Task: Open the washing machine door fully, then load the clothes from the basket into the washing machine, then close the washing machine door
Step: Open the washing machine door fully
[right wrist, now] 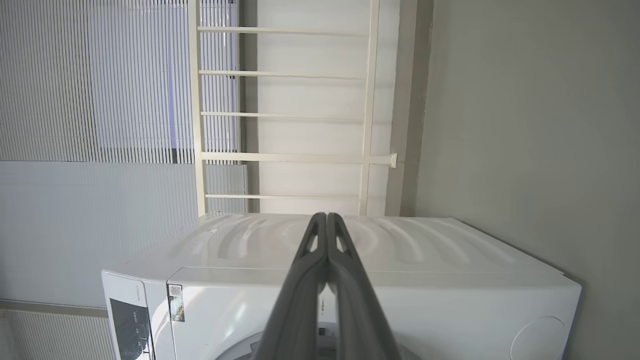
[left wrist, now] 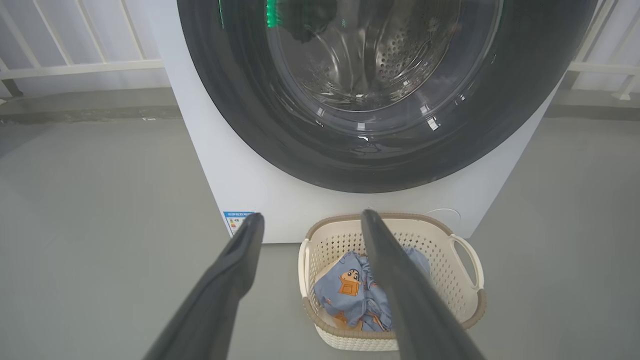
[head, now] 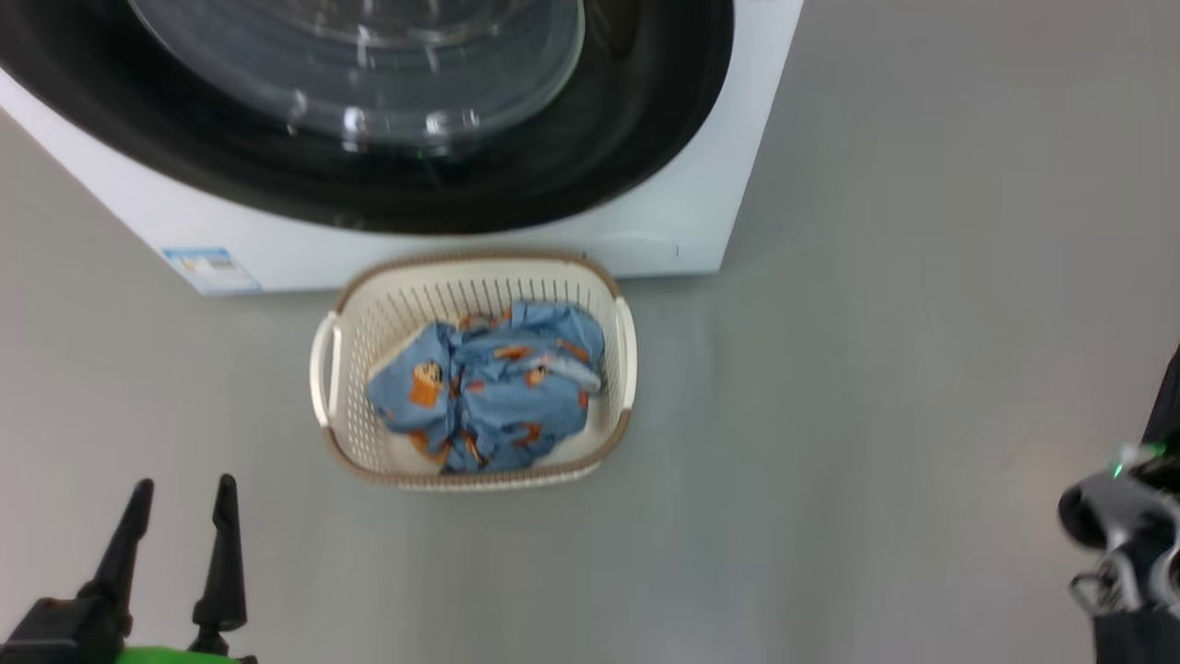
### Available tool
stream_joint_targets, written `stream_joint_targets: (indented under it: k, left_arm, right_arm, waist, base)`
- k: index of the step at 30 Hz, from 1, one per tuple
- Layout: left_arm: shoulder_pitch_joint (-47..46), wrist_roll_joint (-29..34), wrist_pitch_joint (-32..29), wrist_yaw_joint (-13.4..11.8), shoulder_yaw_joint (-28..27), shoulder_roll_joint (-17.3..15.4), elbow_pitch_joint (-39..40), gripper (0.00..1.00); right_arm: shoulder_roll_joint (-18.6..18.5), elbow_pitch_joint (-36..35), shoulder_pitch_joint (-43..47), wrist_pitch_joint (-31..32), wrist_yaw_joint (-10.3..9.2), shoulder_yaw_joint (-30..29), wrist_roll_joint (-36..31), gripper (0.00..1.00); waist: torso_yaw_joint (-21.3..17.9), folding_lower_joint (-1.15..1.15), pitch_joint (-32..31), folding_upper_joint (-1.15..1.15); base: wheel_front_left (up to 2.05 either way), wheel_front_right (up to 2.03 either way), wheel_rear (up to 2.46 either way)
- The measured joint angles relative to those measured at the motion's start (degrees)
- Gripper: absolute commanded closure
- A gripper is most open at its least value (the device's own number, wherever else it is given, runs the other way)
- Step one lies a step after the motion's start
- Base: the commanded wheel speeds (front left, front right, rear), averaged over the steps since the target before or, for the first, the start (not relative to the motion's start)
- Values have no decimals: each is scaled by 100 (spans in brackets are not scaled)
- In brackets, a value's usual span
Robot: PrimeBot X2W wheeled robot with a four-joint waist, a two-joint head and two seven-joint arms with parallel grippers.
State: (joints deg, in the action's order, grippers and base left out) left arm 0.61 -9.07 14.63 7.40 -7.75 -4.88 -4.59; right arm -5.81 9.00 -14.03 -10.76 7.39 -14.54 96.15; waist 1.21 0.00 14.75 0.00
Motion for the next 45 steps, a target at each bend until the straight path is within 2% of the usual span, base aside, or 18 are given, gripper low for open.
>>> stream_joint_targets:
  k: [6,15,24,32,41,45]
  left_arm:
    - [-128,-160,0,0,-19,-164,104,0]
    - [-349,-293,0,0,-165,-515,305,0]
    - [-589,-345,0,0,-249,-666,365,0]
    - [-588,-345,0,0,-264,-695,359,0]
    - [-652,-345,0,0,-245,-684,237,0]
    - [-651,-345,0,0,-227,-680,201,0]
  right_arm:
    - [21,-71,-619,834,0,-471,123,100]
    - [187,-130,-2112,1181,0,-597,-29,100]
    - [223,-59,-2897,1435,0,-465,-78,100]
    - [233,253,-3293,2005,0,-165,-71,100]
    - [226,408,-3646,2566,0,-145,-59,100]
    - [224,470,-3791,2635,0,-142,-116,100]
  waist:
    - [22,0,581,0]
    - [-91,0,1477,0]
    - [-259,0,2147,0]
    - [-236,0,2329,0]
    - [17,0,2325,0]
    - [119,0,2311,0]
  base:
    - [0,0,0]
    - [0,0,0]
    - [0,0,0]
    - [0,0,0]
    - [0,0,0]
    - [0,0,0]
